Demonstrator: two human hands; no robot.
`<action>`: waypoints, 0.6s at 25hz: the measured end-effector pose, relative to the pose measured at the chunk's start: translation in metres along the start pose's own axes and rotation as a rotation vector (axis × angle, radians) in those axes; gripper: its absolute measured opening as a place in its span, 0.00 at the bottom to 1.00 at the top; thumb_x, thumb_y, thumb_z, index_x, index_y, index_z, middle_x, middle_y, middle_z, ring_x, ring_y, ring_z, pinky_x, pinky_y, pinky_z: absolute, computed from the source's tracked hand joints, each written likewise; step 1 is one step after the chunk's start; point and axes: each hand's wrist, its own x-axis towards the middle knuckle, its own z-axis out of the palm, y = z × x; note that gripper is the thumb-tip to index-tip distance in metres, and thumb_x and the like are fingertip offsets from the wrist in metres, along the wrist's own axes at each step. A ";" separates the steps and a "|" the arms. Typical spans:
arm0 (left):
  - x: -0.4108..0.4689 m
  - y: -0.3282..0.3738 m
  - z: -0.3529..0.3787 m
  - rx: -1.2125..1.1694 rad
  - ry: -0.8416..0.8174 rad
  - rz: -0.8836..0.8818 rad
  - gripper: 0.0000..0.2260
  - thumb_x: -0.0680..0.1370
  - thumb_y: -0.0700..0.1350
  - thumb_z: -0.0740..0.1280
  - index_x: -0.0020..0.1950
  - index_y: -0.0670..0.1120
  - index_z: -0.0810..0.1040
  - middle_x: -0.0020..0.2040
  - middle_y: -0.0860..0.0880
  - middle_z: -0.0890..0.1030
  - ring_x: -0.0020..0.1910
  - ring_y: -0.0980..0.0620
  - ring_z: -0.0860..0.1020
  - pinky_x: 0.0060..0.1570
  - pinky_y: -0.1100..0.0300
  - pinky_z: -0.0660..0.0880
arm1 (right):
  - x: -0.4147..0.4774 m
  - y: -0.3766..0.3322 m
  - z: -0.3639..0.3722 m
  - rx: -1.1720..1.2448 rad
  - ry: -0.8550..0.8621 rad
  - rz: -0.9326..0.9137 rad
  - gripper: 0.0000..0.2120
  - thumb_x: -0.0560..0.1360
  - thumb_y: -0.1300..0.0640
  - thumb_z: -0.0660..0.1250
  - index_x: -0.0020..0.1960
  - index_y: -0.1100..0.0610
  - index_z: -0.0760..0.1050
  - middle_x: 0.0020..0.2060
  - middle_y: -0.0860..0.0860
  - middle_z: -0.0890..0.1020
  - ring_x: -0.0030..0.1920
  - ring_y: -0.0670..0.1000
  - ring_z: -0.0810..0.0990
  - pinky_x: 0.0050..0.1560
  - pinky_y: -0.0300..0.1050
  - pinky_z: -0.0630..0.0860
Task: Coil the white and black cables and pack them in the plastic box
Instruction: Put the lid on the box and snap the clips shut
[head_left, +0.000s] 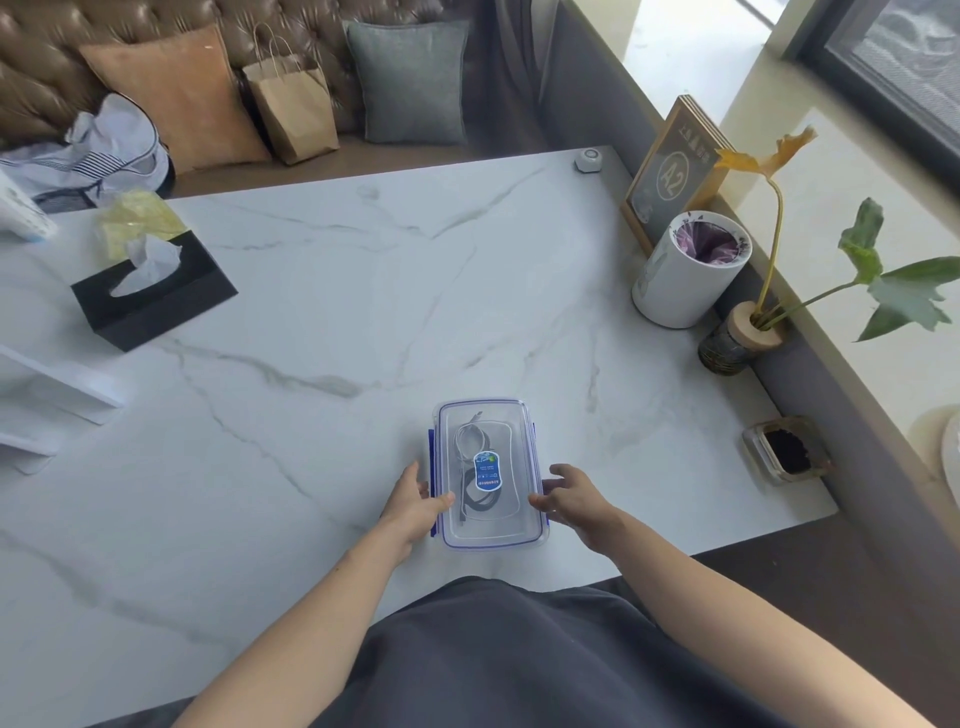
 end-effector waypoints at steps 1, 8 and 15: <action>0.001 -0.001 -0.001 -0.020 -0.012 -0.006 0.38 0.78 0.36 0.68 0.79 0.44 0.46 0.76 0.38 0.62 0.73 0.43 0.66 0.66 0.52 0.66 | -0.001 0.000 0.000 0.003 -0.009 0.001 0.37 0.74 0.68 0.71 0.77 0.64 0.54 0.68 0.61 0.73 0.62 0.60 0.76 0.64 0.54 0.75; 0.005 -0.006 -0.003 0.056 0.044 0.019 0.27 0.75 0.38 0.72 0.71 0.44 0.66 0.68 0.43 0.73 0.56 0.47 0.77 0.50 0.54 0.77 | -0.002 0.003 -0.001 -0.085 0.061 -0.072 0.24 0.72 0.67 0.73 0.66 0.66 0.70 0.57 0.59 0.80 0.48 0.52 0.81 0.42 0.42 0.81; 0.002 -0.006 0.000 0.224 0.114 0.175 0.17 0.74 0.41 0.71 0.62 0.50 0.78 0.57 0.41 0.76 0.50 0.44 0.80 0.40 0.55 0.82 | -0.008 0.004 0.004 -0.245 0.093 -0.223 0.21 0.75 0.65 0.70 0.67 0.61 0.73 0.53 0.55 0.79 0.46 0.56 0.81 0.42 0.44 0.82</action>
